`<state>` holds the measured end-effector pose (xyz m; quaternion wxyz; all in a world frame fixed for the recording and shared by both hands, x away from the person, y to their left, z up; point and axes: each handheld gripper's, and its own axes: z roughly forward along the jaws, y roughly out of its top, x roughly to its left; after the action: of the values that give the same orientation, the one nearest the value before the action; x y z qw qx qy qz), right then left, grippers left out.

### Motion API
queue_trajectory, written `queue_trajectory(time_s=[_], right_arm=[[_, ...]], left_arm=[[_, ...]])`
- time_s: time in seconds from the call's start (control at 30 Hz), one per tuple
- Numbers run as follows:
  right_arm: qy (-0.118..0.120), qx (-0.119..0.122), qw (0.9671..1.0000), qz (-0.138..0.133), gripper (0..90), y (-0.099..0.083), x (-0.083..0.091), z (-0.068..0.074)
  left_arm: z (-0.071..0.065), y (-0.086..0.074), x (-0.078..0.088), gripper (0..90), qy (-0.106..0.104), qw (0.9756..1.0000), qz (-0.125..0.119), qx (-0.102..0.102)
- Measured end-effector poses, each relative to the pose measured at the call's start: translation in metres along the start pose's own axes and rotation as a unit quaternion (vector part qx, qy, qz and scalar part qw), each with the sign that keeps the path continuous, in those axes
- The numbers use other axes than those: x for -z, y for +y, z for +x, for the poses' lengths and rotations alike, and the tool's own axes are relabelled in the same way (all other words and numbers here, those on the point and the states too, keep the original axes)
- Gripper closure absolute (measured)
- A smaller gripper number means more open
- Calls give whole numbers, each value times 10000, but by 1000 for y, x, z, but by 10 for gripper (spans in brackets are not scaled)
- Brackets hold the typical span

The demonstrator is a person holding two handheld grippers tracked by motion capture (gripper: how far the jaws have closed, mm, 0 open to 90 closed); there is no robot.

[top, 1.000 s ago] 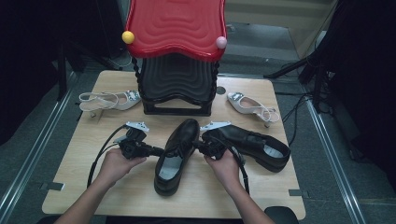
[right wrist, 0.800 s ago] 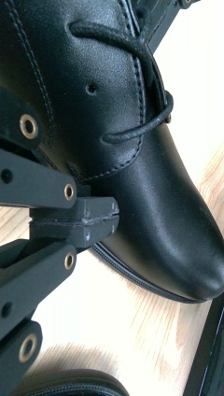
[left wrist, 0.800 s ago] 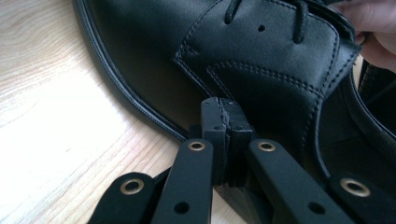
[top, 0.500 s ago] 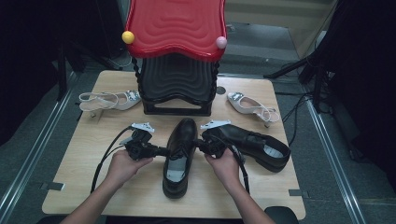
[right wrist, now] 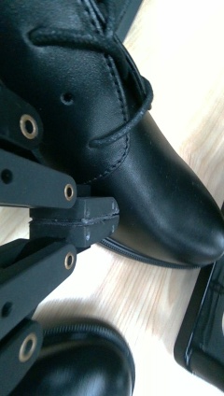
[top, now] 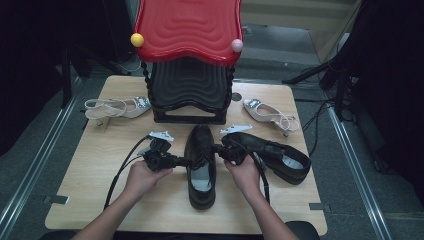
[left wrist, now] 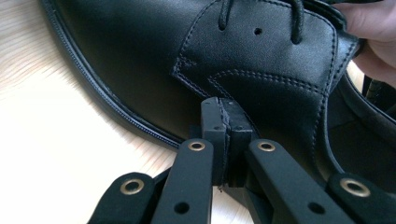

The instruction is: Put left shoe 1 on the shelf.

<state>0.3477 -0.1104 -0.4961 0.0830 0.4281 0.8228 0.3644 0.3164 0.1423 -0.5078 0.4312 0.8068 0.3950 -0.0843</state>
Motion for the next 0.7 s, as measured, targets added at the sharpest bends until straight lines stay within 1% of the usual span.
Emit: queue_trajectory(time_s=[0.03,0.1,0.13,0.2,0.23,0.27,0.3,0.33,0.37,0.4,0.47,0.5,0.53,0.57,0.6,0.63,0.67,0.7], right_arm=[[-11,-14,10000,-12,900,0,0,-2],[62,-70,10000,1,900,0,1,-4],[62,-70,10000,1,900,0,1,-4],[72,-16,10000,8,893,0,2,-4],[97,-11,9999,-43,876,1,6,-4],[119,-47,9999,-51,865,1,9,-4],[119,-47,9999,-51,865,1,9,-4],[135,-36,9999,-84,843,2,12,-4],[240,-163,9995,-119,808,2,19,-5],[240,-163,9995,-119,808,2,19,-5],[351,-227,9990,-127,762,1,25,-5],[371,-227,9990,-134,750,1,28,-5],[410,-231,9988,-140,731,0,31,-5],[395,-226,9988,-167,708,-1,35,-5],[369,-204,9988,-253,686,-2,38,-4],[390,-181,9986,-303,679,-3,41,-3],[416,-189,9984,-321,657,-4,44,-3],[463,-195,9982,-331,650,-5,46,-3]], left_arm=[[0,0,-1,900,12,10000,12,-47],[1,1,2,889,18,10000,20,-76],[2,1,4,889,83,9999,4,-69],[4,3,8,810,141,9999,31,-87],[4,4,11,767,137,9998,58,-113],[4,6,16,726,190,9995,145,-196],[4,6,16,677,190,9995,145,-196],[3,6,19,677,202,9994,181,-221],[3,7,23,566,259,9991,185,-276],[3,7,27,566,250,9991,152,-313],[5,9,34,482,218,9992,75,-327],[6,10,38,460,197,9992,25,-339],[7,11,41,440,224,9991,17,-362],[7,11,44,425,246,9989,-24,-407],[7,12,46,409,233,9988,-27,-433],[7,12,48,398,174,9987,-8,-478],[7,13,51,394,177,9984,23,-532],[5,14,52,394,234,9981,16,-564]])
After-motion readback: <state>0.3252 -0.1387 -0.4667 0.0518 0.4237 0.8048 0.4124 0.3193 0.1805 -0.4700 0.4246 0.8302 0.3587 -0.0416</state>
